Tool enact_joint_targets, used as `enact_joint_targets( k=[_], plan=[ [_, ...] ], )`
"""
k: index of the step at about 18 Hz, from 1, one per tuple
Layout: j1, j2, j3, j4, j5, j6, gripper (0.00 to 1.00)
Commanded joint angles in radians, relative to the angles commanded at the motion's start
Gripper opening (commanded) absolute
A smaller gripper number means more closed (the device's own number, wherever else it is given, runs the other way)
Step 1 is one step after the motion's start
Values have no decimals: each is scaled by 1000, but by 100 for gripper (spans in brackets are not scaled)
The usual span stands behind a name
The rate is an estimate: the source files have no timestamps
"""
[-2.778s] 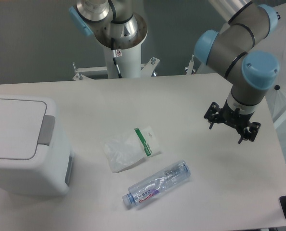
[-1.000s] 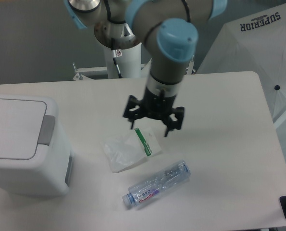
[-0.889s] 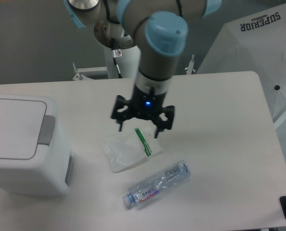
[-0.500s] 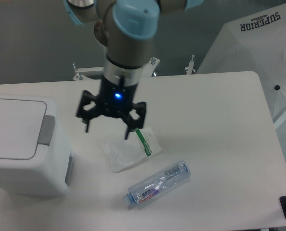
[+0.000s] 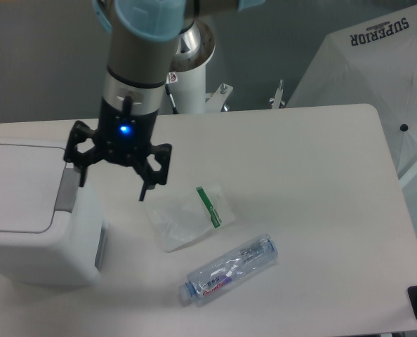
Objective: Open the trash can
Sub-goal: 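Lower the gripper onto the lid edge and push it open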
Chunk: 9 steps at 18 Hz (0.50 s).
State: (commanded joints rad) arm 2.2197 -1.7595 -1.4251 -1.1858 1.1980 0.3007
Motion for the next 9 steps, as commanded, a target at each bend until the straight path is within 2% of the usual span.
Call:
enact_joint_targets(
  k=[9],
  plan=[
    [0, -9, -40, 14, 0, 11, 100]
  ],
)
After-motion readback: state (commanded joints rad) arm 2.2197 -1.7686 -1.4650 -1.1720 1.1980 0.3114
